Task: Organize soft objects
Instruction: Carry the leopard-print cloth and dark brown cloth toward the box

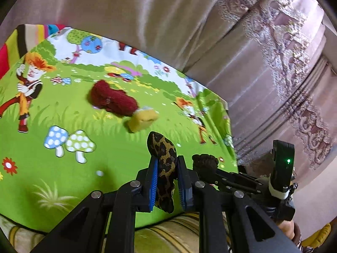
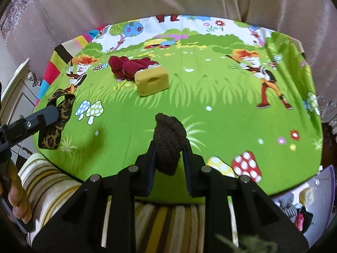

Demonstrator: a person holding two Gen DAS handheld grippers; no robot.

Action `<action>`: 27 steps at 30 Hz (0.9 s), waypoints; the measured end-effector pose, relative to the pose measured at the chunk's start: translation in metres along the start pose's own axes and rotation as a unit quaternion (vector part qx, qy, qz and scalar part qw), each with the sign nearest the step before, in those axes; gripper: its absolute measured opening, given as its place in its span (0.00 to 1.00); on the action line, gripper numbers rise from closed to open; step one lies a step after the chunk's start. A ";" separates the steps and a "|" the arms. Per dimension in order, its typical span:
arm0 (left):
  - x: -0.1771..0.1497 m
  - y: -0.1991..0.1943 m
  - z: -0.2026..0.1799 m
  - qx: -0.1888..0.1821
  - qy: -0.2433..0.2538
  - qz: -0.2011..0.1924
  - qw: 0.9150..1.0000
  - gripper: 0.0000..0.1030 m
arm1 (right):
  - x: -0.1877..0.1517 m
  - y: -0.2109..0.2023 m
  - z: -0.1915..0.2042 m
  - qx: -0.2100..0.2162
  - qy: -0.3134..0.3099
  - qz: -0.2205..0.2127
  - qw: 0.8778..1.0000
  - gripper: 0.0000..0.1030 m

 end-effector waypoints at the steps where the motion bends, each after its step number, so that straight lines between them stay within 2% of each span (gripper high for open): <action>1: -0.002 0.001 -0.006 -0.003 0.004 0.003 1.000 0.18 | -0.003 -0.004 -0.003 -0.003 0.002 -0.002 1.000 0.27; 15: -0.038 0.029 -0.094 -0.052 0.060 0.061 0.995 0.18 | -0.042 -0.068 -0.061 -0.049 0.044 -0.033 0.997 0.27; 27: -0.060 0.056 -0.152 -0.077 0.099 0.105 0.986 0.18 | -0.070 -0.099 -0.119 -0.081 0.087 -0.041 0.992 0.27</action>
Point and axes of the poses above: each gripper's, at about its wrist camera, not at the fingertips, and y roughly the way its jaws point, z to its left, x to its top, the point moved 3 cm from there along y, roughly the way its jaws point, and after that the axes turned 5 degrees about -x, right-handed, at the moved point
